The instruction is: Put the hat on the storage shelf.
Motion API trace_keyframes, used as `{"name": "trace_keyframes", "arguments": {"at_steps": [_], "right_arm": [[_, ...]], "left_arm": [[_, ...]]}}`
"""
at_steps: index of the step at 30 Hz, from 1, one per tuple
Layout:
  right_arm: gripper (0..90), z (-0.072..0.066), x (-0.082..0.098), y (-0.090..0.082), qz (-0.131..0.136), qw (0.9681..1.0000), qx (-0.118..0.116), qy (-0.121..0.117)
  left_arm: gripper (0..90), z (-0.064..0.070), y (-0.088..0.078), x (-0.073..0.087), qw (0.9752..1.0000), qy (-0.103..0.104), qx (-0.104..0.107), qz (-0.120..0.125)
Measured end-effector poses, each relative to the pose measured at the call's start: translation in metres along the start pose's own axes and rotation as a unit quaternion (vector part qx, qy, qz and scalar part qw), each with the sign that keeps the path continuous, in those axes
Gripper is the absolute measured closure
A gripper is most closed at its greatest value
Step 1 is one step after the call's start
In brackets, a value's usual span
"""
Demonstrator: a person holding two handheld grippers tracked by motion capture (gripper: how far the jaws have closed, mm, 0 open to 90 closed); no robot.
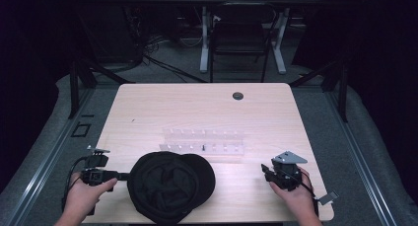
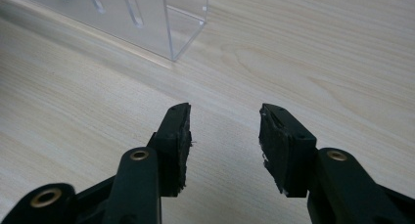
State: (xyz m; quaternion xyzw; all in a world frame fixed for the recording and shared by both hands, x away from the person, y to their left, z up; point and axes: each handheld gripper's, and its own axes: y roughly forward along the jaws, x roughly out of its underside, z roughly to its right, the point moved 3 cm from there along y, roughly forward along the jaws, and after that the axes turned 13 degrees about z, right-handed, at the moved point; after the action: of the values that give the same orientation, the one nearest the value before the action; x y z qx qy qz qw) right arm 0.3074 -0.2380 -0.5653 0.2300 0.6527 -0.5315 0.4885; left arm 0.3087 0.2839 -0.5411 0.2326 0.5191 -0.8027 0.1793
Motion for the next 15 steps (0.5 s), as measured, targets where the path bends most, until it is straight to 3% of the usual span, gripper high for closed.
{"name": "trace_keyframes", "arguments": {"at_steps": [9,15], "right_arm": [[54.6,0.0008,-0.0002,-0.0010,0.001,1.0000,0.000,0.000],[54.6,0.0005,-0.0003,-0.0011,0.001,1.0000,0.000,0.000]], "left_arm": [[58.5,0.0024,0.0027,0.0063,0.9995,-0.027,0.008,-0.017],[59.0,0.0038,0.0071,0.0090,0.9991,-0.026,0.008,-0.031]]}}
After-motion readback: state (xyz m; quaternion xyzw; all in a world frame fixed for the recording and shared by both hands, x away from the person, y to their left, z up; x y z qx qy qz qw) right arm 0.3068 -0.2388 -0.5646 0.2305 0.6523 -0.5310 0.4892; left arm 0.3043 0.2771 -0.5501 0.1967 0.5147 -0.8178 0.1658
